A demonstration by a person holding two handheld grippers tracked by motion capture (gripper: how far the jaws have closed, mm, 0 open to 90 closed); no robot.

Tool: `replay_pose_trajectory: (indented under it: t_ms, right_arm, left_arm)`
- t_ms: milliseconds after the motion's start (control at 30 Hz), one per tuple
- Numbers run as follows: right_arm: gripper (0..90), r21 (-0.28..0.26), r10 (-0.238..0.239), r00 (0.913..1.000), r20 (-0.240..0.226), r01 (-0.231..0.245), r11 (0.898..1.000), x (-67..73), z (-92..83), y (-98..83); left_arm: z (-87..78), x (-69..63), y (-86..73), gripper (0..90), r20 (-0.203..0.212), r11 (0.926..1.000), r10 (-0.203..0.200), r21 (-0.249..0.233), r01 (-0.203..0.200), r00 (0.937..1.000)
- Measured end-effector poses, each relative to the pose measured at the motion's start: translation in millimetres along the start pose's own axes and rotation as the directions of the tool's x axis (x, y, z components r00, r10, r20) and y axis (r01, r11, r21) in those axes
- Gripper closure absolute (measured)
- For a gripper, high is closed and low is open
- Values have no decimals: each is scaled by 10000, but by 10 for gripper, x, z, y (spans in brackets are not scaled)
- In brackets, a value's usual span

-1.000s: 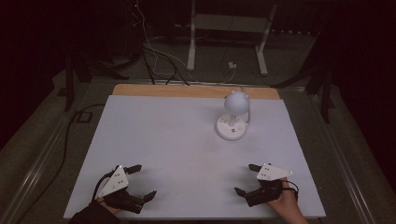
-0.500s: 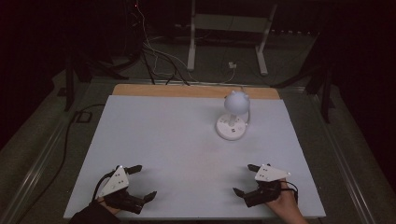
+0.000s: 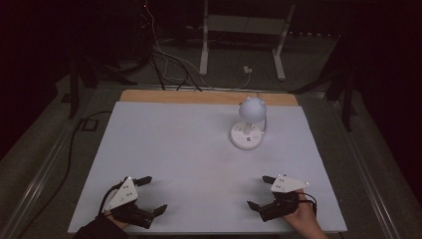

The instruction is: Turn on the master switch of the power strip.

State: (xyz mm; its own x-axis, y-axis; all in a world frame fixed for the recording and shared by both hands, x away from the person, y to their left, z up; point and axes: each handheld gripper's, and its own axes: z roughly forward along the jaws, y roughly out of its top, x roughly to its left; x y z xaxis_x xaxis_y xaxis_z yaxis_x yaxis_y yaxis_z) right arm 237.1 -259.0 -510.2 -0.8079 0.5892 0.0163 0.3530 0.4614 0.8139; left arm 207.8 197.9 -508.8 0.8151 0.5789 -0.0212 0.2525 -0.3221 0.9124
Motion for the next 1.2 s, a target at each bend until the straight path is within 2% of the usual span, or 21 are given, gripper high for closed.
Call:
replay_pose_trajectory:
  t_ms: [267, 500, 800, 1200]
  right_arm:
    - [1, -320, 185, 9993, -332, -196, 9993, 28, -9, 73]
    - [1, -439, 265, 9989, -399, -283, 9986, 31, -27, 149]
    - [1, -658, 252, 9991, -338, -274, 9975, 16, -65, 238]
    - [2, -1043, 327, 9994, -147, -341, 9940, -71, -110, 377]
  left_arm:
    - [4, -2, -1, 1, 13, 10000, 15, 27, -15, 10000]
    - [3, -3, -1, 1, -8, 10000, 31, 38, -31, 10000]
    - [2, -1, 2, 1, 0, 10000, 13, -5, -13, 10000]
    - [5, -4, 0, 1, 6, 10000, 30, 27, -30, 10000]
